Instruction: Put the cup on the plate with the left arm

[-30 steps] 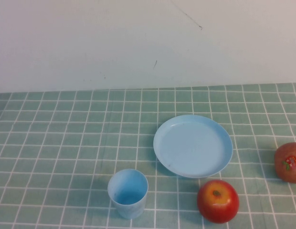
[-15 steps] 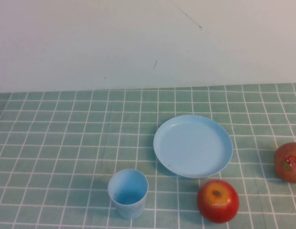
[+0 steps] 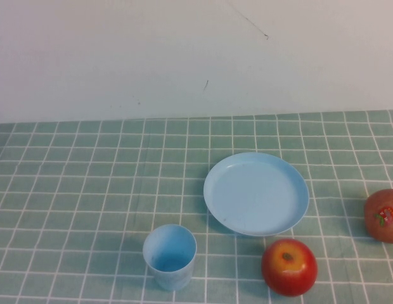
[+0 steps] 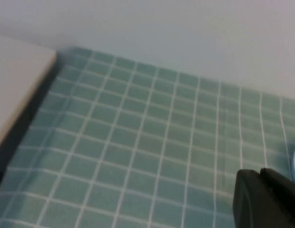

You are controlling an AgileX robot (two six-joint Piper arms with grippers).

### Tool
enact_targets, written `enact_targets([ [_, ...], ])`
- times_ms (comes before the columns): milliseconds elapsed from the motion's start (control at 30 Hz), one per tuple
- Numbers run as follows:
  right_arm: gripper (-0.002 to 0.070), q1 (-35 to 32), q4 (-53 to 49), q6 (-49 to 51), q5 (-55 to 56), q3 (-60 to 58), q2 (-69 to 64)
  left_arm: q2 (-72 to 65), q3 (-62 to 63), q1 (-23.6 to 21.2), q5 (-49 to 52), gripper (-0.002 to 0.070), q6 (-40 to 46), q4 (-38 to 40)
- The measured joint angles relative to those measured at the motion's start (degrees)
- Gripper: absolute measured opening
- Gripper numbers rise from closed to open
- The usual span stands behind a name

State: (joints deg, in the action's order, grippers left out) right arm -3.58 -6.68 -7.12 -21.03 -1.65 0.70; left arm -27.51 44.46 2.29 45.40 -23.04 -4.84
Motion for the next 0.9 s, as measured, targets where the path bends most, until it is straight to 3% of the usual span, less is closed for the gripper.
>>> enact_targets([
  [333,-0.0002,0.0,0.0,0.0,0.0,0.0,0.0,-20.3,0.5,0.0,11.2,0.0008,27.9,28.4],
  [400,-0.0002,0.0,0.0,0.0,0.0,0.0,0.0,-25.2,0.5,0.0,11.4,0.0054,31.1,31.5],
  [633,-0.0002,0.1,0.0,0.0,0.0,0.0,0.0,-37.2,3.1,0.0,10.5,0.0364,35.8,35.3],
  [767,-0.0002,0.1,0.0,0.0,0.0,0.0,0.0,-43.0,6.6,0.7,10.2,0.0405,39.6,36.9],
  [900,-0.0002,0.1,0.0,0.0,0.0,0.0,0.0,-48.7,11.0,4.5,10.2,0.0413,39.9,36.0],
])
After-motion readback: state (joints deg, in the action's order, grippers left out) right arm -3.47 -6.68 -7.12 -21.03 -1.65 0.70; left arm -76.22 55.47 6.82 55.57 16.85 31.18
